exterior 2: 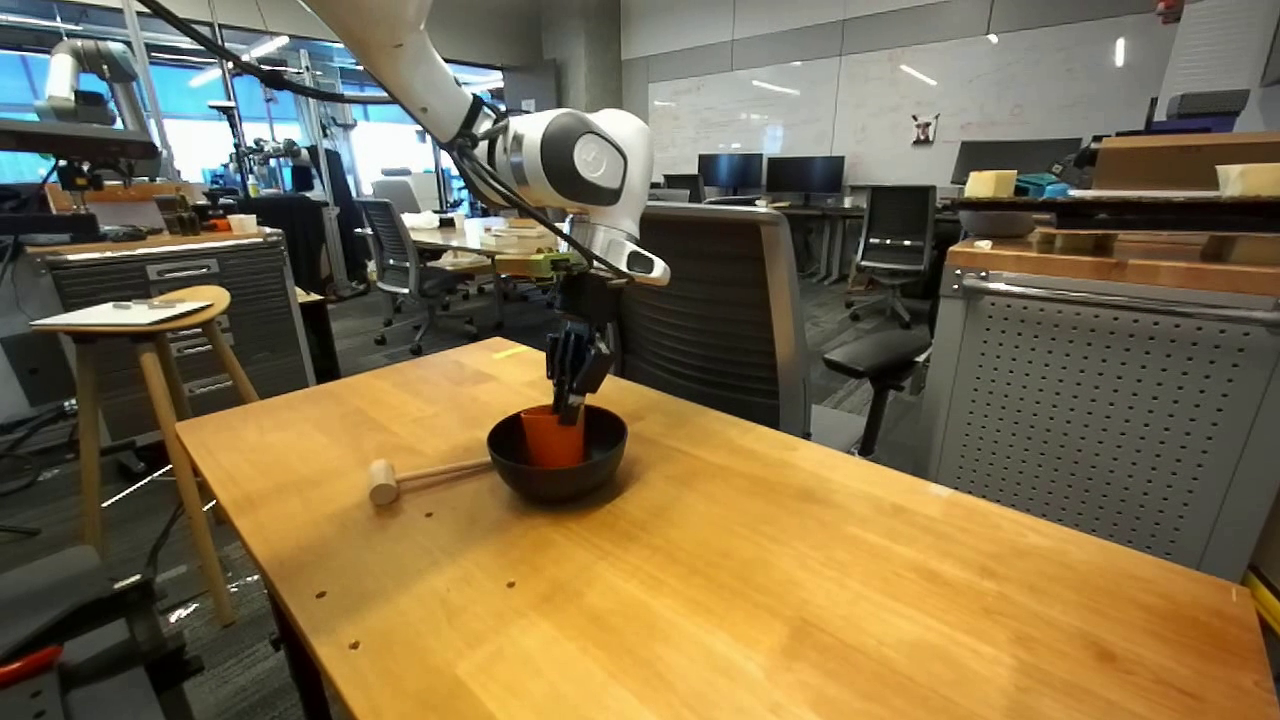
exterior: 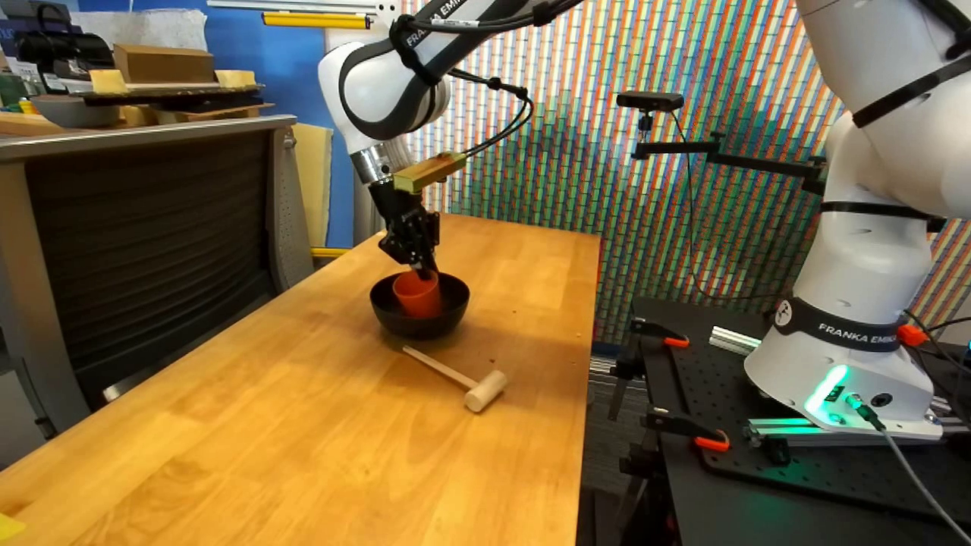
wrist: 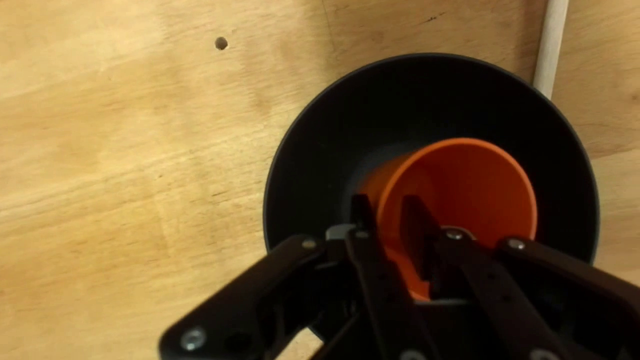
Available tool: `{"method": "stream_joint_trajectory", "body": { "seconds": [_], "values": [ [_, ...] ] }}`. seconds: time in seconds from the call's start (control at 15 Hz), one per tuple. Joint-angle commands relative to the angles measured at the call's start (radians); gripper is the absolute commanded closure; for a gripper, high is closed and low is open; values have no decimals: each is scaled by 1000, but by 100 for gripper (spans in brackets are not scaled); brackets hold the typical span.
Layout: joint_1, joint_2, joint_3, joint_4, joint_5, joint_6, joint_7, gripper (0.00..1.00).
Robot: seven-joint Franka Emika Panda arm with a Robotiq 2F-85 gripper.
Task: Put the orange cup inside the black bowl
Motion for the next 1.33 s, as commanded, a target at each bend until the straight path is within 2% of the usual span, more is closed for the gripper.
{"method": "stream_joint_trajectory", "body": {
  "seconds": [0.0,0.13,0.4,0.6,1.0,1.07,1.13,1.27],
  "values": [
    [46,-138,0,-112,-23,59,-4,45],
    [63,-239,2,-198,-27,99,0,30],
    [98,-450,1,-344,-108,131,26,1],
    [108,-611,30,-437,-187,86,-7,0],
    [104,-923,118,-616,-160,38,-137,0],
    [105,-951,126,-630,-144,25,-158,0],
    [87,-852,132,-558,-159,32,-111,0],
    [88,-890,141,-577,-157,28,-113,0]
  ]
}}
